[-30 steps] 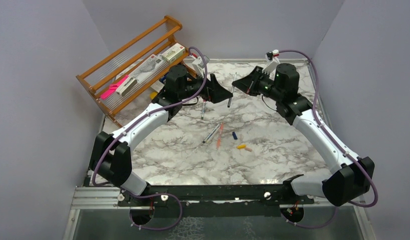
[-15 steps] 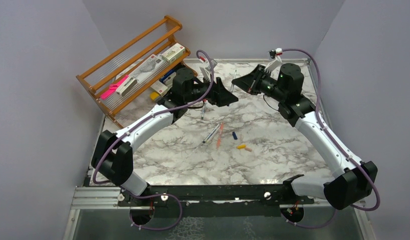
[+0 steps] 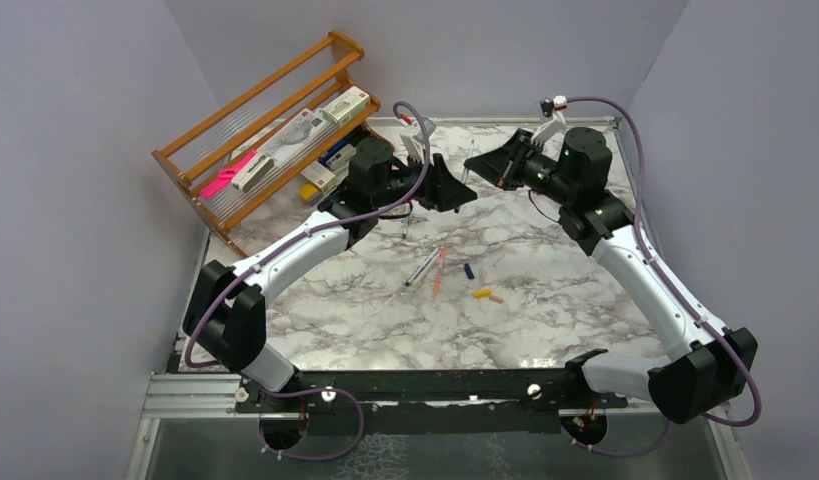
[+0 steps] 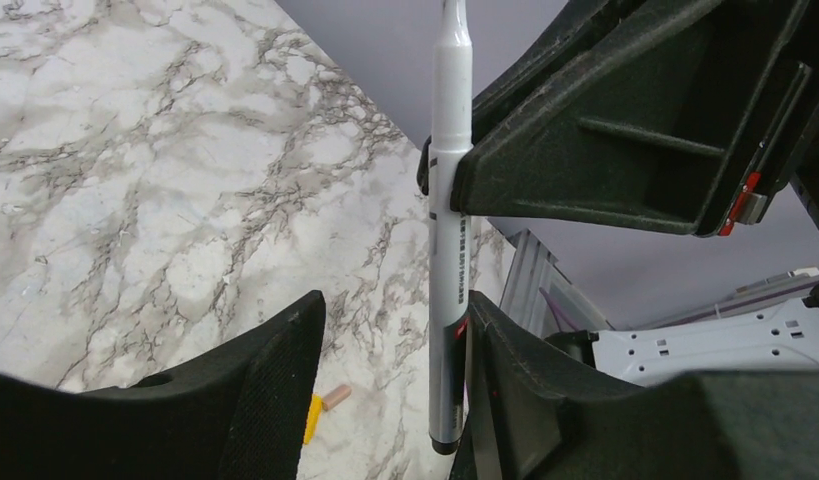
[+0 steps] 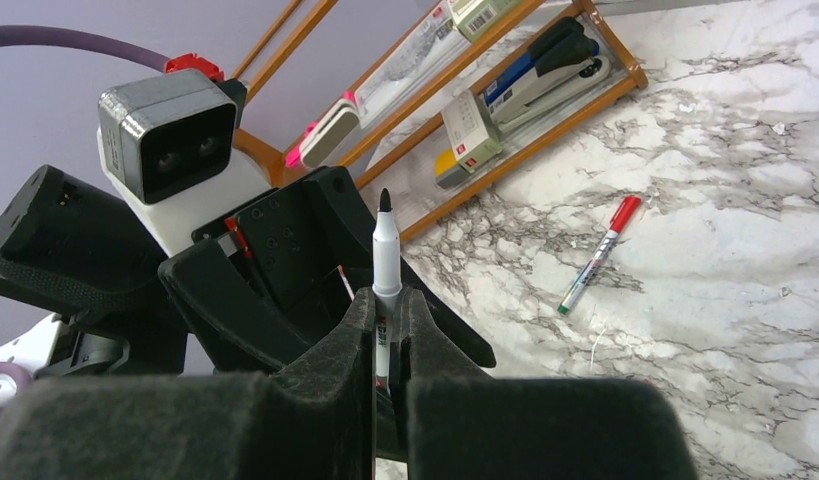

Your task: Insert the pens into the pen caps

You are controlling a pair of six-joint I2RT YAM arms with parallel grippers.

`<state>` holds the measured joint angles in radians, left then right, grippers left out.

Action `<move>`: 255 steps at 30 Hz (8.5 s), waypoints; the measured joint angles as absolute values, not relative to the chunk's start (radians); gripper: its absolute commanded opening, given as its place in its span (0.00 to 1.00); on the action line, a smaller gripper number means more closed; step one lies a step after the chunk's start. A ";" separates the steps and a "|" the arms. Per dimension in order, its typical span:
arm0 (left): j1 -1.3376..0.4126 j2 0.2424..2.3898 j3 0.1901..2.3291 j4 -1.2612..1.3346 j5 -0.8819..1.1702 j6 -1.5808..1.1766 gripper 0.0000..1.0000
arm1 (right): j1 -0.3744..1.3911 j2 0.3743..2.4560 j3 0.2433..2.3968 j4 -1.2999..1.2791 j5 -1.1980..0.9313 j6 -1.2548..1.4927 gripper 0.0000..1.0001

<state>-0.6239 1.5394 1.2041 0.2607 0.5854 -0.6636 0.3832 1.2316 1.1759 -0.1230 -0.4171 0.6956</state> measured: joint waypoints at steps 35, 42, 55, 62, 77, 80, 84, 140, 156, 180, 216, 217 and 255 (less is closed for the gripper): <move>-0.620 1.492 1.249 0.019 0.379 -0.455 0.00 | 0.383 1.261 1.207 -0.511 -0.235 0.529 0.21; -0.610 1.473 1.234 0.000 0.349 -0.432 0.00 | 0.383 1.311 1.047 -0.749 -0.189 0.490 0.32; -0.610 1.487 1.209 -0.002 0.293 -0.454 0.00 | 0.416 1.339 0.918 -0.808 -0.180 0.547 0.66; -0.610 1.485 1.170 -0.027 0.104 -0.521 0.00 | 0.561 1.228 0.871 -0.789 -0.024 0.826 0.59; -0.609 1.423 1.159 -0.096 -0.085 -0.570 0.00 | 0.649 1.346 0.855 -0.795 0.191 1.309 0.46; -0.609 1.420 1.159 -0.109 -0.097 -0.569 0.00 | 0.649 1.396 0.859 -0.779 0.191 1.332 0.42; -0.609 1.405 1.159 -0.127 -0.107 -0.569 0.00 | 0.649 1.455 0.859 -0.758 0.190 1.344 0.40; -0.610 1.502 1.267 0.174 0.554 -0.643 0.00 | 0.483 1.243 1.376 -0.375 0.068 0.684 0.01; -0.650 1.476 1.260 0.208 0.626 -0.661 0.00 | 0.480 1.248 1.396 -0.266 -0.084 0.657 0.01; -0.666 1.440 1.236 0.224 0.563 -0.662 0.00 | 0.480 1.194 1.389 -0.280 -0.123 0.657 0.01; -0.670 1.448 1.248 0.200 0.555 -0.662 0.00 | 0.478 1.186 1.338 -0.244 -0.126 0.649 0.01; -0.670 1.448 1.248 0.200 0.555 -0.662 0.00 | 0.478 1.186 1.338 -0.244 -0.126 0.649 0.01; -0.672 1.461 1.288 0.200 0.554 -0.611 0.00 | 0.477 1.193 1.386 -0.244 -0.070 0.589 0.01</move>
